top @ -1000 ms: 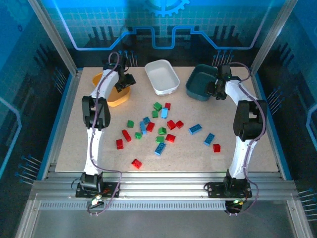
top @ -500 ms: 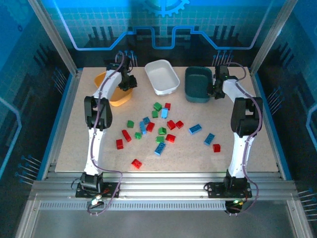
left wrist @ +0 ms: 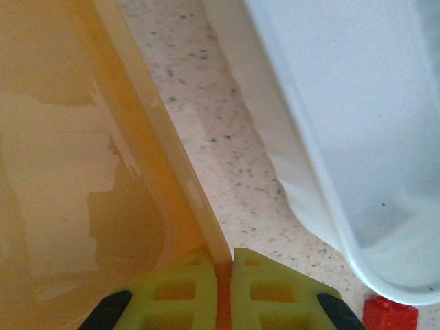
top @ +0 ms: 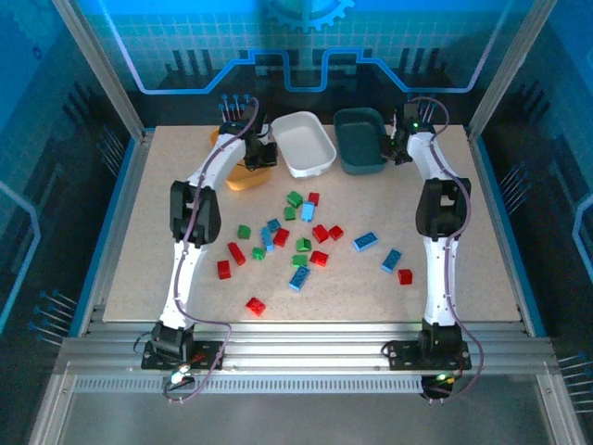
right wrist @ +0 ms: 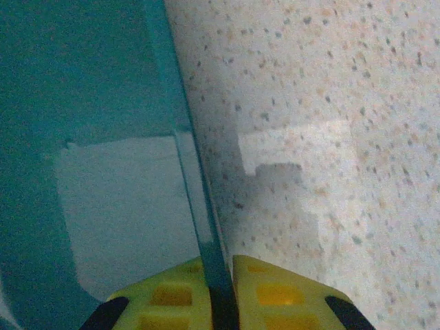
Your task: Sort the legos into containers by color
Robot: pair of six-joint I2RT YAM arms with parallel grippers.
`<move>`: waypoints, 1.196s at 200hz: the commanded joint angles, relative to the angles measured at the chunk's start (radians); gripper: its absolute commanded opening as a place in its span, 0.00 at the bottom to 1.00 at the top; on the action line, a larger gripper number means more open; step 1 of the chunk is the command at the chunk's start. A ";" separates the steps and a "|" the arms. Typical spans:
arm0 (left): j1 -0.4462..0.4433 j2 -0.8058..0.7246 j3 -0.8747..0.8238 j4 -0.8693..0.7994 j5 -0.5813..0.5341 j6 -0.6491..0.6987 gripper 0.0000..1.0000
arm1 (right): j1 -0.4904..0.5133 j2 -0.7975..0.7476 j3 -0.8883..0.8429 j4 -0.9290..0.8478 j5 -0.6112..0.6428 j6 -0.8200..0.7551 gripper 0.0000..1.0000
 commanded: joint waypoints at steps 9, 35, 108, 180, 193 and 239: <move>-0.008 0.007 -0.046 0.026 0.112 0.090 0.00 | 0.059 0.056 0.104 -0.117 -0.020 -0.035 0.11; -0.016 -0.020 -0.098 0.036 0.113 0.156 0.00 | 0.084 -0.045 -0.068 -0.037 -0.031 -0.023 0.10; -0.021 -0.137 -0.257 0.027 0.105 0.357 0.00 | 0.156 -0.368 -0.541 0.107 -0.001 0.052 0.09; -0.020 -0.178 -0.311 0.019 0.092 0.373 0.23 | 0.119 -0.392 -0.631 0.136 0.069 0.128 0.10; -0.020 -0.192 -0.309 0.011 0.089 0.366 0.38 | 0.114 -0.385 -0.627 0.143 0.077 0.134 0.10; -0.018 -0.253 -0.310 0.010 0.144 0.328 0.60 | 0.109 -0.359 -0.619 0.161 0.057 0.167 0.09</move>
